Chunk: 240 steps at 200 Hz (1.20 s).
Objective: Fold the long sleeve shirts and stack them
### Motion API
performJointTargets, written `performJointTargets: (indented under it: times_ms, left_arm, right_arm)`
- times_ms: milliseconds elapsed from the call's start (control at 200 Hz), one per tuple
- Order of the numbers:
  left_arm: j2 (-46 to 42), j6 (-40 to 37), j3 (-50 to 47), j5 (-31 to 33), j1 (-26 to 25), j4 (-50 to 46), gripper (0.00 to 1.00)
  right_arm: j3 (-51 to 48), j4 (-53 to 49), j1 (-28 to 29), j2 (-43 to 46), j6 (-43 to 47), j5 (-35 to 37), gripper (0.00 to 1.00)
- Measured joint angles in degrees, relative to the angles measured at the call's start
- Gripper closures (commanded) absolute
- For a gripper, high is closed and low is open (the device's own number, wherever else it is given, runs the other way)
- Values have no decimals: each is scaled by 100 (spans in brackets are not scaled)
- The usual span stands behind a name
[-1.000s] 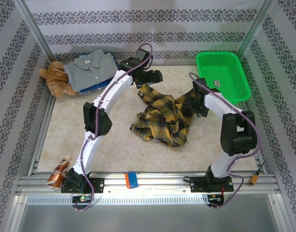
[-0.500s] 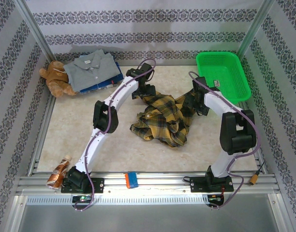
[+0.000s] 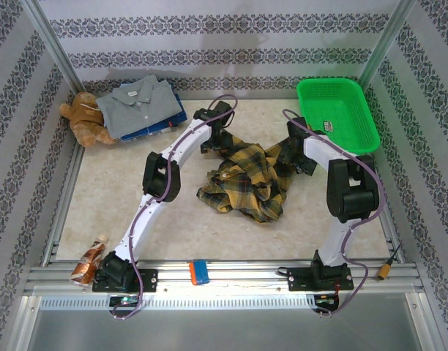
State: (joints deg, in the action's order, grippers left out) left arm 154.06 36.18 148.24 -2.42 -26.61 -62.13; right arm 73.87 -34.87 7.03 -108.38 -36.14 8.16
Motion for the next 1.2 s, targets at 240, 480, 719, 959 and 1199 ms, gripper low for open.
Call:
performJointTargets:
  times_ms: [240, 480, 719, 959, 1199]
  left_arm:
    - [42, -2, 0, 168, 24, 9, 72]
    - [39, -20, 26, 13, 138, -44, 100]
    - [-861, -302, -1088, -205, 321, 741, 100]
    - [-2927, -632, -1692, -358, 767, 1766, 100]
    - [-4214, -796, -1480, -645, 1152, 2651, 100]
  right_arm:
    - [247, 17, 177, -308, -234, 393, 36]
    - [439, 26, 299, -490, -367, 726, 75]
    - [439, 33, 315, -492, -446, 914, 100]
    - [518, 68, 326, 155, -450, 916, 100]
    - [1543, 293, 315, 986, -439, 892, 100]
